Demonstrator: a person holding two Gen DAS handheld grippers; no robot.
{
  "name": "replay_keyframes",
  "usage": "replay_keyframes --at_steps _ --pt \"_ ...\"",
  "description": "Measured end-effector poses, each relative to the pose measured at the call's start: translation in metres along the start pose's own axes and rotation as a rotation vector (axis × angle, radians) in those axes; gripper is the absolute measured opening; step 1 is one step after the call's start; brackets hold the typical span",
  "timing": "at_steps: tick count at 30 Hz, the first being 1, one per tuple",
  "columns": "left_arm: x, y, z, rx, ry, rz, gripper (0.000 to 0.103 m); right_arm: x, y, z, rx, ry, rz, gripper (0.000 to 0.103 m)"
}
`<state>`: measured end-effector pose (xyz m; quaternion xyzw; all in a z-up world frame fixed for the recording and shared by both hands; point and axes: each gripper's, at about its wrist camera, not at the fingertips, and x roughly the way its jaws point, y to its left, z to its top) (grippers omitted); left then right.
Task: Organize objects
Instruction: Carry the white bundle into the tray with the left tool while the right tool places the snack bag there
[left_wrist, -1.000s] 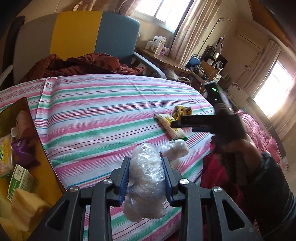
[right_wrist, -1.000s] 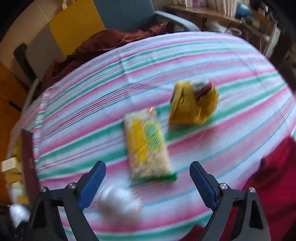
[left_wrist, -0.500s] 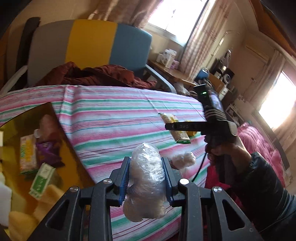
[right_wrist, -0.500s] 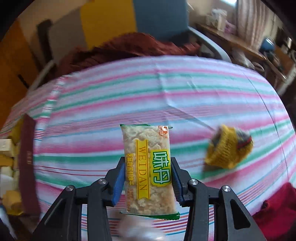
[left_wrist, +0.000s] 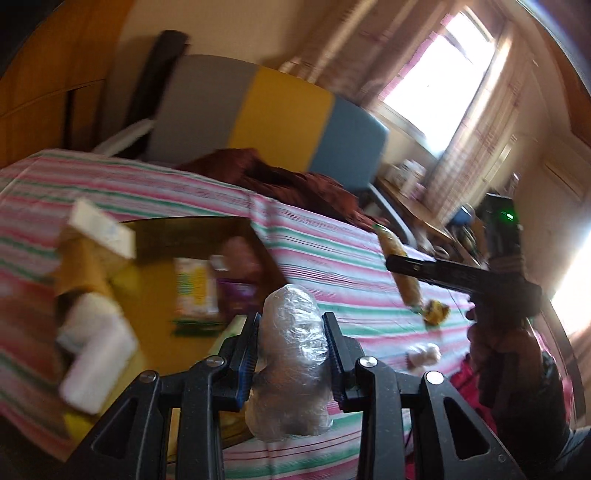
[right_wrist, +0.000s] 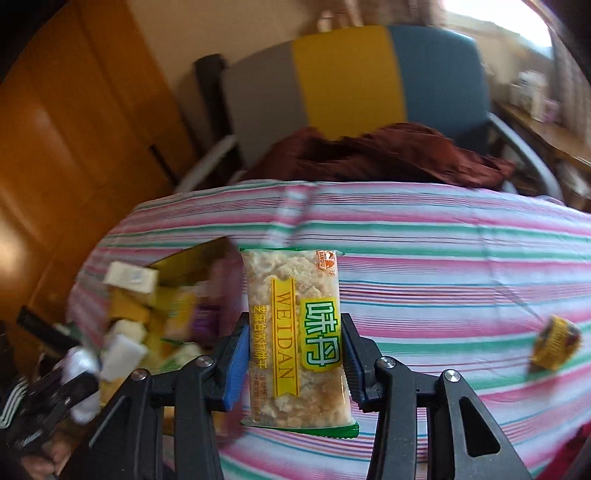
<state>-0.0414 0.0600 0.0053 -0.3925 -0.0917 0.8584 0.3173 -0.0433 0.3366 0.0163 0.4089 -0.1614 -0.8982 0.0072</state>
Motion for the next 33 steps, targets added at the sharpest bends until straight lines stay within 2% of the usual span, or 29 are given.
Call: replay_keyframes --at_steps 4,9,16,19,21,23,25,29,31,33 --pt "-0.017 0.034 -0.005 -0.068 -0.03 0.059 0.033 0.02 0.046 0.001 -0.056 0.04 0.082 0.046" --pt "-0.023 0.06 -0.012 -0.138 -0.036 0.085 0.033 0.053 0.087 0.002 -0.115 0.084 0.121 0.046" --pt "-0.01 0.064 -0.008 -0.137 -0.034 0.1 0.033 0.087 0.121 0.007 -0.176 0.13 0.113 0.046" --pt "-0.001 0.066 -0.005 -0.133 -0.024 0.129 0.038 0.099 0.125 0.012 -0.166 0.138 0.106 0.046" --pt "0.007 0.07 -0.002 -0.144 -0.013 0.154 0.045 0.106 0.123 0.018 -0.133 0.131 0.11 0.05" --pt "0.012 0.075 -0.001 -0.171 -0.002 0.162 0.049 0.11 0.12 0.02 -0.113 0.129 0.117 0.058" --pt "0.015 0.077 -0.002 -0.174 0.008 0.167 0.049 0.109 0.121 0.018 -0.115 0.124 0.109 0.064" --pt "0.013 0.078 -0.007 -0.165 0.012 0.196 0.049 0.105 0.118 0.006 -0.124 0.135 0.107 0.066" --pt "0.01 0.077 -0.01 -0.157 0.008 0.221 0.049 0.102 0.117 -0.001 -0.116 0.141 0.107 0.077" --pt "0.008 0.074 -0.013 -0.142 0.007 0.25 0.049 0.098 0.116 -0.007 -0.118 0.132 0.1 0.081"
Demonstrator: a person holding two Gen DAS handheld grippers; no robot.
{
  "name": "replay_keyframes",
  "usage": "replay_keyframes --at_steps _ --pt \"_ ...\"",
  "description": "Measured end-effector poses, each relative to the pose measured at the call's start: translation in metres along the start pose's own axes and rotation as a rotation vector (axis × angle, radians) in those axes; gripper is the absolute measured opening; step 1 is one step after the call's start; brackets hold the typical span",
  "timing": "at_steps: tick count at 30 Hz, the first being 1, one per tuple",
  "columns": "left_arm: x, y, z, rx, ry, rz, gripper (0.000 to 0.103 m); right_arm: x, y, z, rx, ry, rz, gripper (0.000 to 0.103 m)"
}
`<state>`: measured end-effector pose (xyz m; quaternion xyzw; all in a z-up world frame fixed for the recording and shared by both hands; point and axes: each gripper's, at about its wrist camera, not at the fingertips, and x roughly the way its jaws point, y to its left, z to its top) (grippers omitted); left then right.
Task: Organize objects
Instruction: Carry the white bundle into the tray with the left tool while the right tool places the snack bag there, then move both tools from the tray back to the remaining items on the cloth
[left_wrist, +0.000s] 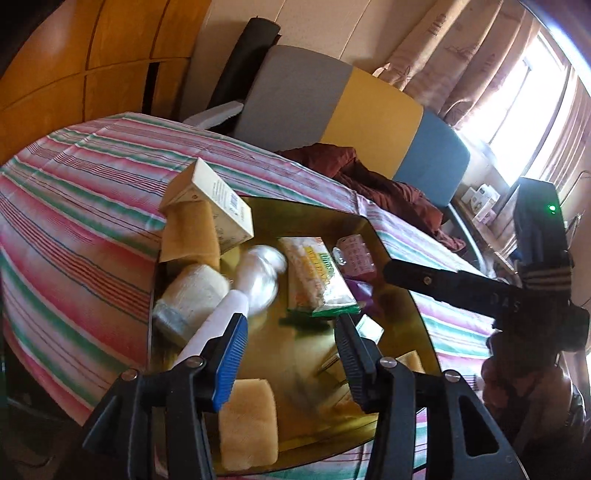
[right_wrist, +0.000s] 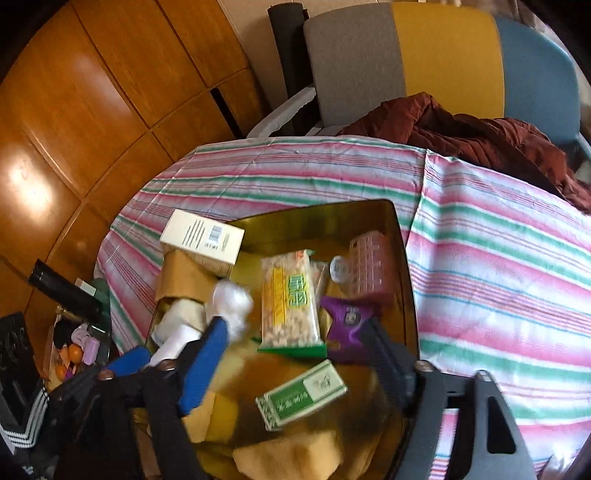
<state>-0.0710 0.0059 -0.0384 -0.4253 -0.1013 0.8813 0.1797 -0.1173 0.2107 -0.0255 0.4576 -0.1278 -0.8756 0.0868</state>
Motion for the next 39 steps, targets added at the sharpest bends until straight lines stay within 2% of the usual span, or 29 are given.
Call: replay_keyframes --at_steps 2,5,10,16,25,39 --pt "-0.003 -0.001 -0.002 0.019 -0.009 0.031 0.049 -0.003 0.002 -0.006 -0.009 -0.008 -0.009 0.081" --pt "-0.008 -0.005 -0.005 0.046 -0.024 0.065 0.049 -0.008 0.007 -0.014 -0.032 -0.023 -0.027 0.092" --pt "-0.018 -0.014 -0.008 0.092 -0.056 0.116 0.049 -0.016 0.015 -0.024 -0.062 -0.051 -0.055 0.1" --pt "-0.032 -0.027 -0.01 0.158 -0.113 0.169 0.049 -0.026 0.025 -0.032 -0.11 -0.089 -0.1 0.102" --pt "-0.045 -0.046 -0.015 0.229 -0.157 0.173 0.049 -0.036 0.025 -0.042 -0.129 -0.115 -0.133 0.103" --pt "-0.043 -0.058 -0.021 0.274 -0.14 0.175 0.049 -0.048 0.001 -0.055 -0.079 -0.124 -0.163 0.103"
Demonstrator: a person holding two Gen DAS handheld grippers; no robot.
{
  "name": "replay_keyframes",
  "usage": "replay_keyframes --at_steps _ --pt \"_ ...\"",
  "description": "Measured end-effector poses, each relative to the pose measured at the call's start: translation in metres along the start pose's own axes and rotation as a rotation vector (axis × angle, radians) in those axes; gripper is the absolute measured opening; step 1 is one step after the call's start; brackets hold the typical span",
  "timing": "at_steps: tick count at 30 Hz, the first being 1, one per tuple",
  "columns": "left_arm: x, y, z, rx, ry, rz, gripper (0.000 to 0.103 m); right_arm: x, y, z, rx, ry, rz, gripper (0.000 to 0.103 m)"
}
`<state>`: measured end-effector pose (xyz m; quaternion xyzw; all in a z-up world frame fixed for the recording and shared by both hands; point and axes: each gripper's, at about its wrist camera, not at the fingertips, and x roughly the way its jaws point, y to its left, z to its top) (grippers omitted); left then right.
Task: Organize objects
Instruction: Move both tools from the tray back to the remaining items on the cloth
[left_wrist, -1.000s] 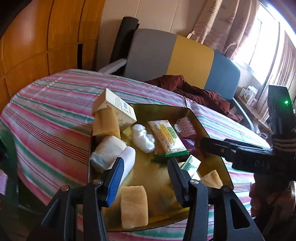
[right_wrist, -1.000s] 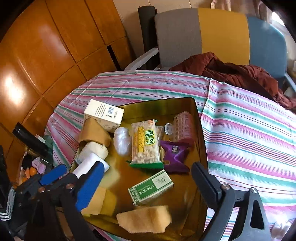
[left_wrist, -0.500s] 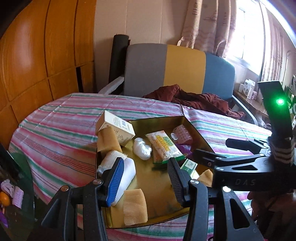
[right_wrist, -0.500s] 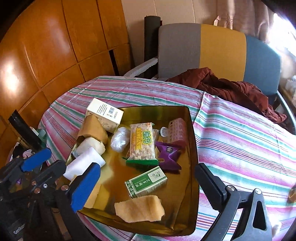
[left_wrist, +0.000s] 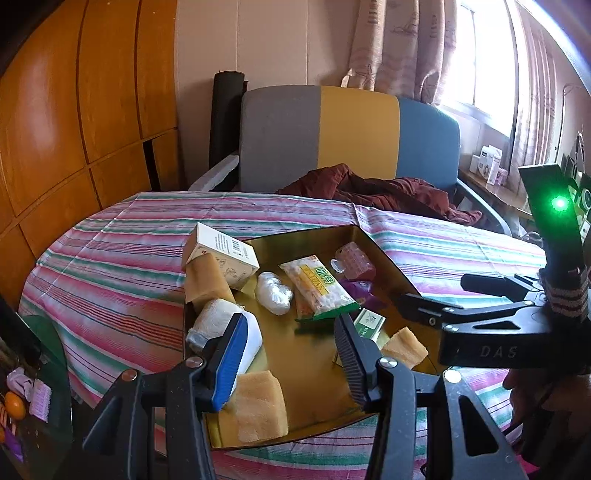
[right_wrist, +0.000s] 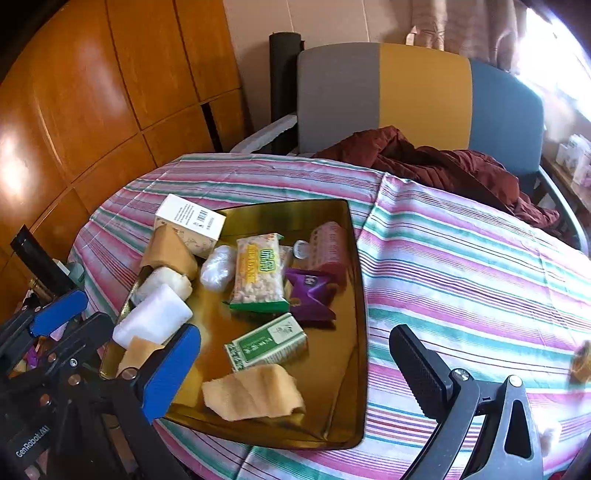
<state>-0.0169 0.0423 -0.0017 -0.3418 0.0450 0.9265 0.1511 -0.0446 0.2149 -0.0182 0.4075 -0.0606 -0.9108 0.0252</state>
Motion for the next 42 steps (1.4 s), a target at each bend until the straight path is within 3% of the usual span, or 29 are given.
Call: replay_keyframes --at_steps 19,28,35,38,42 --pt "-0.005 -0.035 0.009 0.106 -0.005 -0.049 0.05 -0.024 -0.095 -0.014 0.151 0.01 -0.116 0.103" --pt "-0.003 -0.076 0.023 0.215 -0.022 -0.11 0.049 -0.065 -0.185 -0.018 0.279 -0.032 -0.23 0.103" --pt "0.005 -0.12 0.031 0.301 -0.013 -0.18 0.049 -0.098 -0.267 -0.03 0.363 -0.052 -0.392 0.103" --pt "0.011 -0.146 0.035 0.334 0.007 -0.237 0.05 -0.108 -0.306 -0.045 0.436 -0.07 -0.442 0.103" --pt "0.025 -0.19 0.033 0.399 0.056 -0.334 0.05 -0.117 -0.353 -0.076 0.623 -0.108 -0.471 0.103"
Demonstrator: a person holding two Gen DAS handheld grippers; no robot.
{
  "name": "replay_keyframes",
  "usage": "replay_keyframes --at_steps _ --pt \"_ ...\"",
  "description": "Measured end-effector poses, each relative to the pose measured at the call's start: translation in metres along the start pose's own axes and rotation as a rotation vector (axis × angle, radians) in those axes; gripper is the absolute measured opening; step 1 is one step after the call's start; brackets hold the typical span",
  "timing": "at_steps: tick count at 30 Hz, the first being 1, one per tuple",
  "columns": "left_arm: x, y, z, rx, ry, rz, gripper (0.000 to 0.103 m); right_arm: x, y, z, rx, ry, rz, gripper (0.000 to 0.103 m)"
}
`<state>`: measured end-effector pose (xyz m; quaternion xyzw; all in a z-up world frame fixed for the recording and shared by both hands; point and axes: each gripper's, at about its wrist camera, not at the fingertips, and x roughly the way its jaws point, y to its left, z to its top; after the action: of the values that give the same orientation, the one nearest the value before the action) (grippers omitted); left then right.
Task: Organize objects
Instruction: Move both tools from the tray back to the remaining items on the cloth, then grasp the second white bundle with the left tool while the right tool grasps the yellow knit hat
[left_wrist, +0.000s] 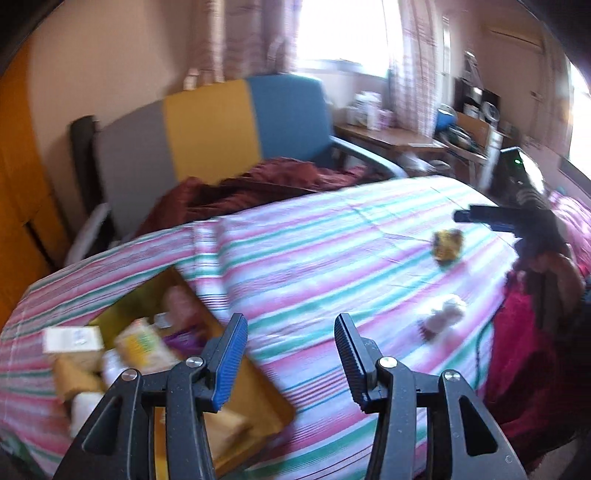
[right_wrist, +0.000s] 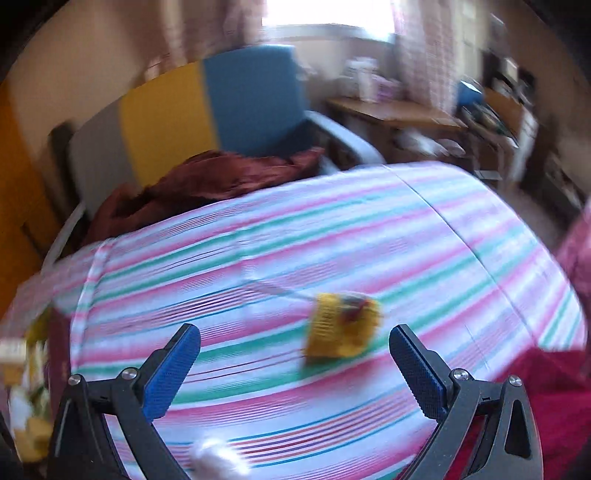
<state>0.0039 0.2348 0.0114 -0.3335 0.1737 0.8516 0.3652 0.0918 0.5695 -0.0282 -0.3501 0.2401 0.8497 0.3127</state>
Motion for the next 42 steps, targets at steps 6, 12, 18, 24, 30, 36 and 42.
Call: replay_keyframes --at_steps 6,12,18,24,30,36,42 --pt "0.052 -0.061 0.01 0.052 0.105 -0.22 0.05 0.014 -0.035 0.001 0.176 0.063 -0.003 0.103" --pt "0.102 -0.113 0.012 0.082 0.214 -0.388 0.056 0.019 -0.034 -0.001 0.179 0.106 0.013 0.103" --pt "0.136 -0.146 0.011 0.105 0.273 -0.436 0.069 0.028 -0.041 -0.005 0.204 0.145 0.007 0.103" --pt "0.172 -0.147 0.008 0.062 0.312 -0.468 0.058 0.035 -0.046 -0.007 0.212 0.161 -0.021 0.103" --pt "0.161 -0.124 0.0 0.022 0.278 -0.486 0.054 0.042 -0.045 -0.009 0.202 0.174 -0.05 0.103" --pt "0.152 -0.094 -0.011 -0.011 0.248 -0.435 0.054 0.051 -0.034 -0.007 0.164 0.21 -0.071 0.103" --pt "0.151 -0.083 -0.016 -0.028 0.239 -0.429 0.054 0.086 -0.014 0.016 0.034 0.235 -0.155 0.103"
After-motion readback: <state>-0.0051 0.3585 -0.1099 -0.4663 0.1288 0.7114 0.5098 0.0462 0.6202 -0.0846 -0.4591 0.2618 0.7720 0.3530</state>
